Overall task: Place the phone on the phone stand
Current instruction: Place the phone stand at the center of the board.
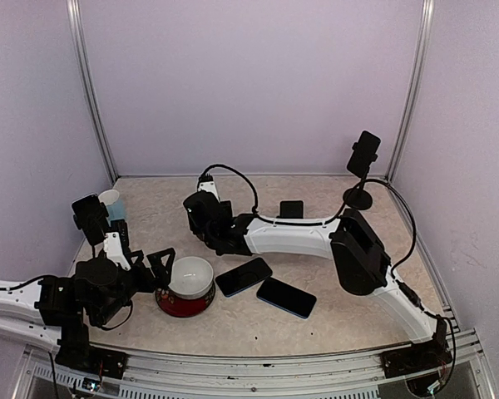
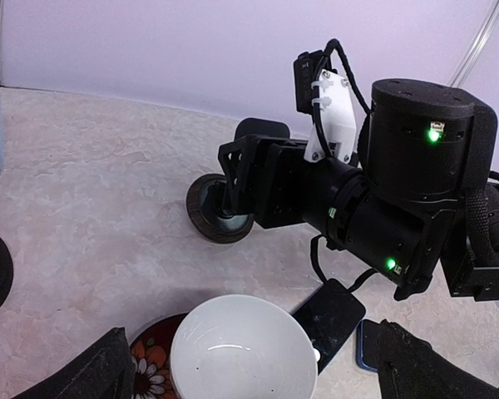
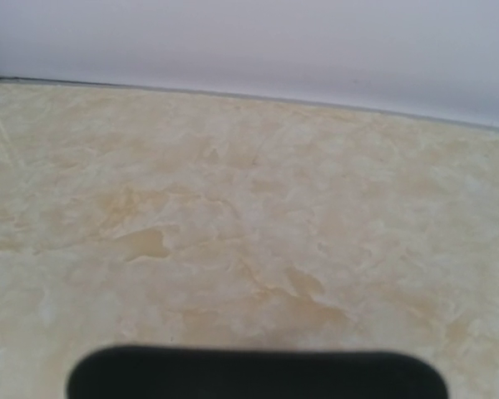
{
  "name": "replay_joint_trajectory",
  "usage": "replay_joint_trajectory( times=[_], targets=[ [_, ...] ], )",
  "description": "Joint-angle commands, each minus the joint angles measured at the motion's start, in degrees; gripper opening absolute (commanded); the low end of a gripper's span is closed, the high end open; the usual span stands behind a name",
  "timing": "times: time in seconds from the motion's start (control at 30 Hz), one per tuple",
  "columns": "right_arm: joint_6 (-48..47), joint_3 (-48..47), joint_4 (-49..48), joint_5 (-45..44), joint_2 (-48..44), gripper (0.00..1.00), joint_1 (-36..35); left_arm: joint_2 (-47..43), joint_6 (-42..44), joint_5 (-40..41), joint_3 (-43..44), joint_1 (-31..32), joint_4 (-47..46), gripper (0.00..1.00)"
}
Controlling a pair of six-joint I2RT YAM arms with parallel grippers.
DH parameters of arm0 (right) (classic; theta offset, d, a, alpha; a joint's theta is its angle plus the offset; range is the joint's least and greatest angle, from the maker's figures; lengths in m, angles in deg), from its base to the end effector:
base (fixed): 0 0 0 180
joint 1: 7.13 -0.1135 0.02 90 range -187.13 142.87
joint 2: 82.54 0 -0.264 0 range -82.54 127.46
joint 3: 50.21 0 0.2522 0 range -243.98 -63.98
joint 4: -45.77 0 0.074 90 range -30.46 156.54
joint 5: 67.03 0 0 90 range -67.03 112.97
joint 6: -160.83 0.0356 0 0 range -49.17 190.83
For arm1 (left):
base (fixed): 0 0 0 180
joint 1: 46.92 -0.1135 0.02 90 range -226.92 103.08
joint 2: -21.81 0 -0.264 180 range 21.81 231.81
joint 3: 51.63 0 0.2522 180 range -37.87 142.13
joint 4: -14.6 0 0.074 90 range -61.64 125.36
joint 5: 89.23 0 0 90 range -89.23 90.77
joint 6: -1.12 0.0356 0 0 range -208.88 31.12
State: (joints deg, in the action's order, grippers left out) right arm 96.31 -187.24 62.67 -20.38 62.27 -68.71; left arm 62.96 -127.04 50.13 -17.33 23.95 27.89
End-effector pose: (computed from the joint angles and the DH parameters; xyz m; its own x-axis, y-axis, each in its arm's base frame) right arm 0.2958 0.4953 0.1898 -0.3268 0.0534 -0.9436 -0.2239 0.9656 0.1321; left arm 0.0789 -0.1450 0.2237 -0.3247 -0.2920 -0.8996 0.2305 0.8980 -0.3746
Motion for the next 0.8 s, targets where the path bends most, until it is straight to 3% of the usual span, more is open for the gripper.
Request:
replay_joint_trajectory(
  times=[0.0, 0.37, 0.77],
  targets=[
    [3.4, -1.5, -1.3, 0.4, 1.5, 0.66, 0.6, -0.8, -0.3, 0.7, 0.2, 0.4, 0.8, 0.99],
    [6.2, -1.2, -0.2, 2.2, 2.8, 0.68, 1.7, -1.7, -0.7, 1.1, -0.3, 0.4, 1.4, 0.99],
    [5.6, -1.7, -0.9, 4.3, 2.2, 0.79, 2.8, -2.7, -0.7, 1.6, -1.2, 0.4, 1.6, 0.99]
  ],
)
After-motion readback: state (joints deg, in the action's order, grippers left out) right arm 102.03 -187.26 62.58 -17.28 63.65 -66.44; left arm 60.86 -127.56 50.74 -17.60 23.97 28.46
